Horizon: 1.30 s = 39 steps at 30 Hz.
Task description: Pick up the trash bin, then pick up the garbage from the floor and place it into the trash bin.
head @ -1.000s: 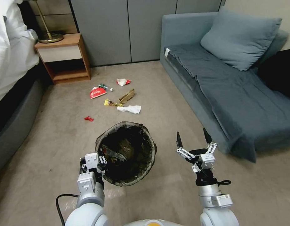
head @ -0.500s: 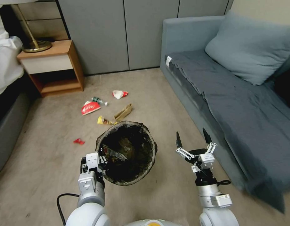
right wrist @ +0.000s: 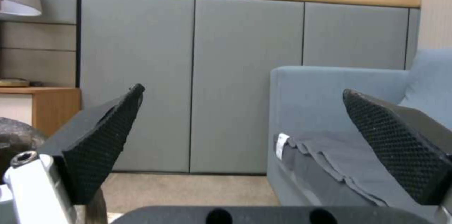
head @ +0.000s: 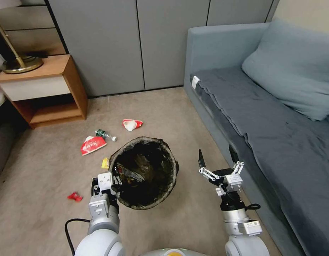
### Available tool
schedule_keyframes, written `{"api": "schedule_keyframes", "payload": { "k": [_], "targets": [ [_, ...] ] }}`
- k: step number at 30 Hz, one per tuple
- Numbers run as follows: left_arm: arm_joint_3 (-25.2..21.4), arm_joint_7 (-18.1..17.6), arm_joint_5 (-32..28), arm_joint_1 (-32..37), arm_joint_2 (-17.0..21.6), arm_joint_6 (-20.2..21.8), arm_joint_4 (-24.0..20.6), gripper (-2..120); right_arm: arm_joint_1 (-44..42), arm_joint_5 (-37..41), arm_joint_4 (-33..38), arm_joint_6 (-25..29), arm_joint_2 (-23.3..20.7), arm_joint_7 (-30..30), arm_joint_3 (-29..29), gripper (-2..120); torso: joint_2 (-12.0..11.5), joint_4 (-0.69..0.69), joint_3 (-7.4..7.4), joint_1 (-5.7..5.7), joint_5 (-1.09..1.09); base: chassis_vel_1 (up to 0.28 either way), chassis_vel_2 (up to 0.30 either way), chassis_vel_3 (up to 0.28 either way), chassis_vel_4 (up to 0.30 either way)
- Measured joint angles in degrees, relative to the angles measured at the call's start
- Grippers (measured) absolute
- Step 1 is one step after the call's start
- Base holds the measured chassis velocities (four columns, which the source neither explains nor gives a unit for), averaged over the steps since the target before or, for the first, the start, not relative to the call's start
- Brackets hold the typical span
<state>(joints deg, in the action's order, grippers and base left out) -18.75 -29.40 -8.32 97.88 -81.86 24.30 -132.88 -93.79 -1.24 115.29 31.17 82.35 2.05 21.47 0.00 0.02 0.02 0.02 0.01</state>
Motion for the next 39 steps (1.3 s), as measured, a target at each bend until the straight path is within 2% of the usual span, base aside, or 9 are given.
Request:
{"api": "schedule_keyframes", "payload": {
  "k": [20, 39],
  "targets": [
    [0.24, -0.28, -0.6, 0.29, -0.05, 0.05, -0.63, 0, 0.11, 0.47, -0.04, 1.97, 0.01, -0.98, 0.05, 100, 0.01, -0.02, -0.03, -0.02, -0.01, 0.002, -0.004, -0.002, 0.0],
    [0.33, -0.24, -0.62, 0.13, -0.1, 0.05, -0.63, 0, 0.49, -0.21, -0.74, 2.31, 0.22, -1.02, 0.25, 100, 0.0, -0.02, -0.02, -0.02, -0.01, 0.078, 0.082, 0.092, 0.084]
  ]
}}
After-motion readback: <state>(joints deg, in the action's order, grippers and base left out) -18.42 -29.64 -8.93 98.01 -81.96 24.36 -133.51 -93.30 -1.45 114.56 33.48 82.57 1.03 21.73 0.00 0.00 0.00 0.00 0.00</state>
